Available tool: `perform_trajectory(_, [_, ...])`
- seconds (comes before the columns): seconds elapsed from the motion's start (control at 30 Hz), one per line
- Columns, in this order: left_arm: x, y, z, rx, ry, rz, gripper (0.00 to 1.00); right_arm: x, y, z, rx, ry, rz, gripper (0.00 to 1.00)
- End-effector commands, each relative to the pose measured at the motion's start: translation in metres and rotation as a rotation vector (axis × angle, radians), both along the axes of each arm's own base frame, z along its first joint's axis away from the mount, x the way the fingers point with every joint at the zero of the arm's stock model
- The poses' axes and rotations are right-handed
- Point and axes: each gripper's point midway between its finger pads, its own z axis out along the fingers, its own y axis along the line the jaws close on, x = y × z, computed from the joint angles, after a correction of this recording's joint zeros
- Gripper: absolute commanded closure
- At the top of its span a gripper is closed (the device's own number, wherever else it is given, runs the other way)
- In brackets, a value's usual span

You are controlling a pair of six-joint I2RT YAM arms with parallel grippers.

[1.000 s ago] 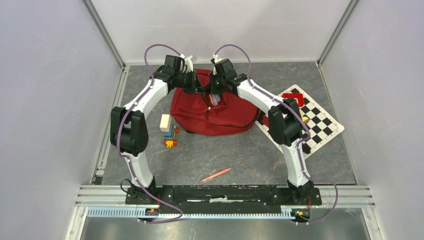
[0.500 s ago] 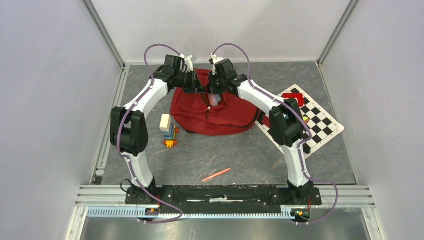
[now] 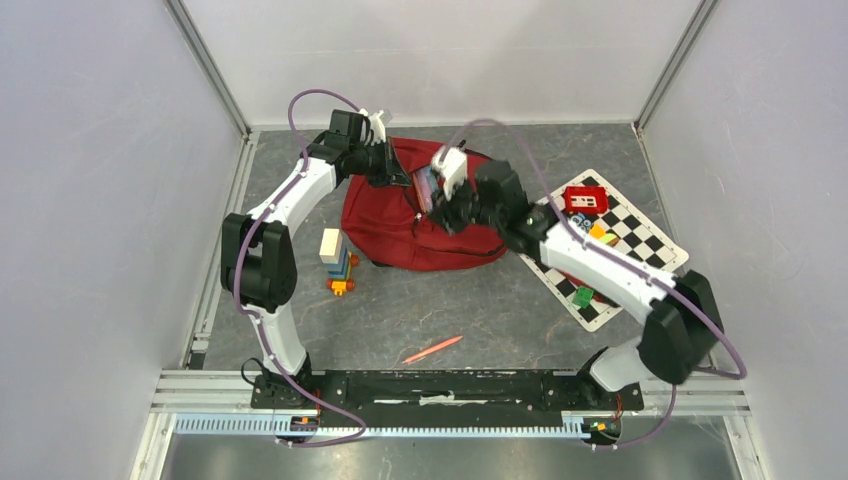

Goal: Pack the student bag
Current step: Pick up the stationery from the center of the board.

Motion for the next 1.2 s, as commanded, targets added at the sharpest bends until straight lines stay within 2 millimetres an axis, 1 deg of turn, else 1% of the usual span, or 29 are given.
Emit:
perform_trajectory(0.0, [0.001,0.002,0.031,-0.034,-0.048,0.034,0.94,-0.069,0.009,-0.039,-0.106,-0.055,0.224,0.62])
perform_trajectory(0.03, [0.0,0.003,0.031,-0.03,-0.046,0.039,0.94,-0.083,0.008,-0.049,-0.116,-0.035,0.248,0.62])
perform_trajectory(0.13, [-0.005,0.005,0.029,-0.021,-0.031,0.043,0.94,-0.12,0.01,-0.07,-0.139,0.004,0.318,0.6])
perform_trajectory(0.2, [-0.009,0.007,0.029,-0.018,-0.026,0.041,0.94,-0.14,0.009,-0.085,-0.169,0.017,0.351,0.58])
perform_trajectory(0.37, [-0.015,0.009,0.021,-0.01,-0.011,0.043,0.94,-0.176,0.008,-0.117,-0.235,0.028,0.417,0.54])
perform_trajectory(0.43, [-0.016,0.01,0.02,-0.007,-0.007,0.048,0.94,-0.189,0.008,-0.132,-0.269,0.039,0.449,0.52])
perform_trajectory(0.57, [-0.015,0.01,0.02,-0.013,-0.004,0.061,0.94,-0.215,0.012,-0.153,-0.337,0.034,0.534,0.5])
perform_trajectory(0.73, [-0.014,0.008,0.024,-0.028,0.004,0.07,0.95,-0.231,0.018,-0.171,-0.382,0.031,0.599,0.48])
perform_trajectory(0.83, [-0.014,0.007,0.025,-0.032,0.004,0.071,0.94,-0.236,0.019,-0.181,-0.419,0.022,0.627,0.47])
perform_trajectory(1.0, [-0.014,0.007,0.027,-0.035,0.002,0.072,0.94,-0.236,0.018,-0.192,-0.469,0.006,0.634,0.47])
perform_trajectory(1.17, [-0.013,0.007,0.028,-0.038,0.002,0.071,0.95,-0.236,0.019,-0.197,-0.494,-0.005,0.642,0.49])
